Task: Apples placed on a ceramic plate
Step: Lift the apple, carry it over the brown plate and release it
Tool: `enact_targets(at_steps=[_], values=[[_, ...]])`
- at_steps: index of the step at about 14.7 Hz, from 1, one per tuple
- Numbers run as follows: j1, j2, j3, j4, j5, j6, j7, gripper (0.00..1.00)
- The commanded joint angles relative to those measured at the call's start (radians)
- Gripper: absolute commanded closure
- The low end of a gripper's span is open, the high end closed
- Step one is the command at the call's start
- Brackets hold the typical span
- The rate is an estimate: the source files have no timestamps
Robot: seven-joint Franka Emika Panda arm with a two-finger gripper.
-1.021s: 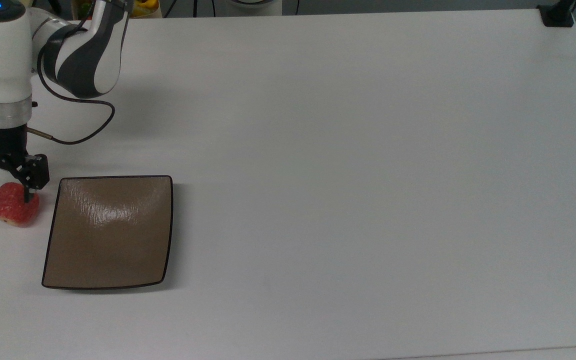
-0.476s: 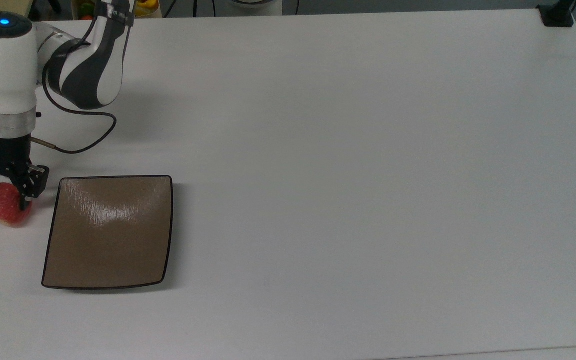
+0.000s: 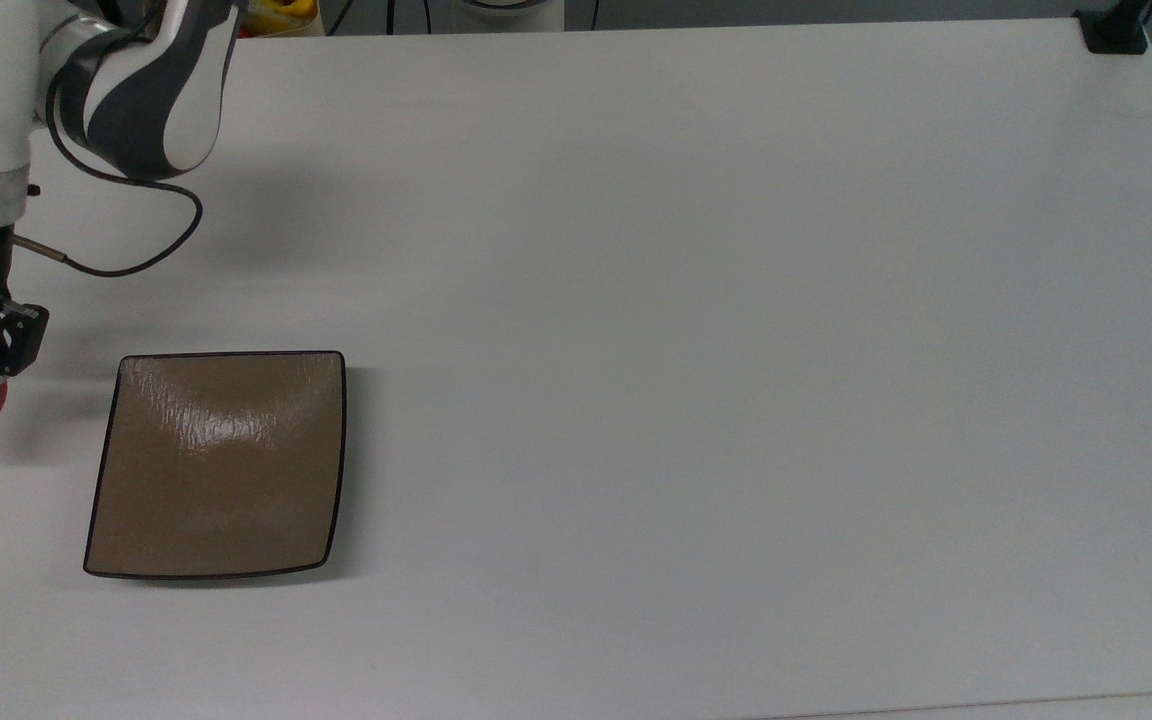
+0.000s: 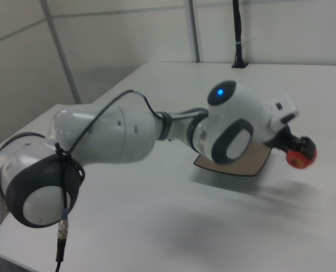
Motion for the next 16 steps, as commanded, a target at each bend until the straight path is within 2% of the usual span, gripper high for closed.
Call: enact_targets(at_steps=[1, 4, 6, 8, 10, 16], values=[[0.007, -0.115, 0.073, -0.086, -0.01, -0.015, 0.043, 0.53], [0.059, -0.17, 0.074, -0.143, -0.012, -0.081, 0.065, 0.5], [0.09, -0.164, 0.074, -0.159, -0.044, -0.121, 0.066, 0.42], [0.113, -0.143, 0.073, -0.17, -0.065, -0.123, 0.066, 0.0], [0.127, -0.121, 0.073, -0.167, -0.102, -0.123, 0.066, 0.0], [0.124, -0.113, 0.073, -0.169, -0.104, -0.123, 0.068, 0.0]])
